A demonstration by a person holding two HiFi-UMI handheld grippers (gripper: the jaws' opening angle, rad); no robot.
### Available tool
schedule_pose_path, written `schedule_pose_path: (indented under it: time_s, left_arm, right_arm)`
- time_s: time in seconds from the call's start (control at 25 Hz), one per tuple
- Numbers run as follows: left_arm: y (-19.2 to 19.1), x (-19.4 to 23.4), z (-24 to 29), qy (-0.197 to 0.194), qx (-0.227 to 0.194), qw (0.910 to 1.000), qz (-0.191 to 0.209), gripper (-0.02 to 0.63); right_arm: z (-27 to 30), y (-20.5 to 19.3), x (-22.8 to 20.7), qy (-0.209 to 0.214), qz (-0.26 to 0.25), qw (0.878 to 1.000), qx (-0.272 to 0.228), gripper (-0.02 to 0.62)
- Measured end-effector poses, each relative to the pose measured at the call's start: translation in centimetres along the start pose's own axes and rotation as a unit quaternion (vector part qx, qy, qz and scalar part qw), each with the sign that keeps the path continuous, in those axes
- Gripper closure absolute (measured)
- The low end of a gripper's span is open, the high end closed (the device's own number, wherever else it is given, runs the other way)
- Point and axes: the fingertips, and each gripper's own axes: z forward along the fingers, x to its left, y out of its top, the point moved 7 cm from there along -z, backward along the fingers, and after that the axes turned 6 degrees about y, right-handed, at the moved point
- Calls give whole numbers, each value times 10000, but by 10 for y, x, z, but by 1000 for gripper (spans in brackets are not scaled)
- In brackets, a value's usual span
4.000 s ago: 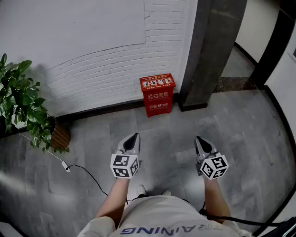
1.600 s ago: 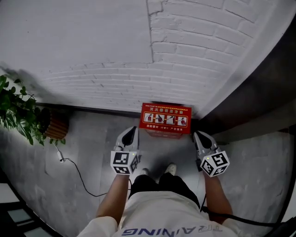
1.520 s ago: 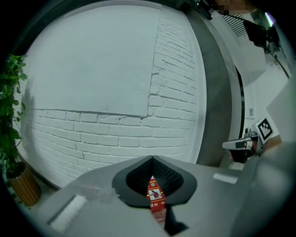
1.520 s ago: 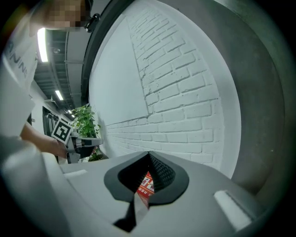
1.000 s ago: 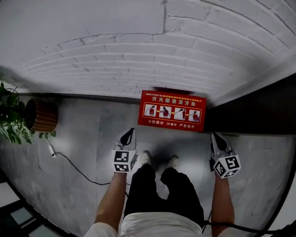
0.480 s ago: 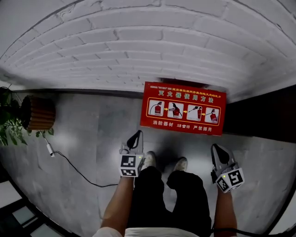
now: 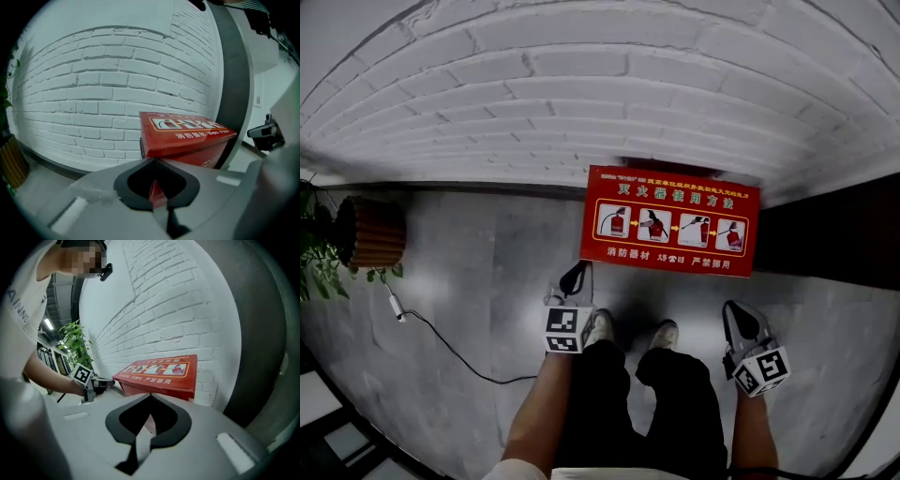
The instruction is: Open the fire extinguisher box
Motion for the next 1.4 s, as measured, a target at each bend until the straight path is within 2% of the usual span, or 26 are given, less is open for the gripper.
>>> schedule_pose_path:
  time_s: [0.16,0.36,0.44,0.6,0.64,0.68,0.8,0.96,1.04,1.24,1.4]
  left_arm:
    - [2,-3,1,-58,-7,10000,-53,603]
    - [-11,8,-6,1,107,9999,92,601]
    - [-15,12,-9,14,35,9998,176,601]
    - [-10,11,-11,-61,-141,9995,259,598]
    - [-7,9,-12,-140,-190,9992,322,542]
    - [-4,6,-13,-227,-238,9986,412,516]
    - [2,1,-10,-396,-300,9966,652,495]
    - [3,6,-8,-298,-278,9964,741,541]
    - [3,8,-6,-179,-240,9970,718,590]
    - [8,4,-8,-41,-222,9979,605,594]
    - [35,5,-26,73,-420,9977,524,595]
  right_arm:
    - [1,-2,-4,-82,-66,9999,45,592]
    - [1,-27,-59,-656,-382,9968,267,592]
    - [0,-27,-73,-639,-480,9964,266,579]
    - [5,-22,-79,-421,-692,9963,270,486]
    - [6,-20,-78,-389,-731,9962,258,485]
    - [6,-18,-78,-363,-765,9962,225,485]
    - [10,-8,-77,-264,-883,9956,165,485]
    - [16,-4,-78,-55,-933,9955,153,488]
    - [16,-3,-78,-39,-885,9960,141,491]
    - [10,4,-75,-83,-744,9971,-96,494]
    - [1,27,-66,-47,-683,9969,-389,492]
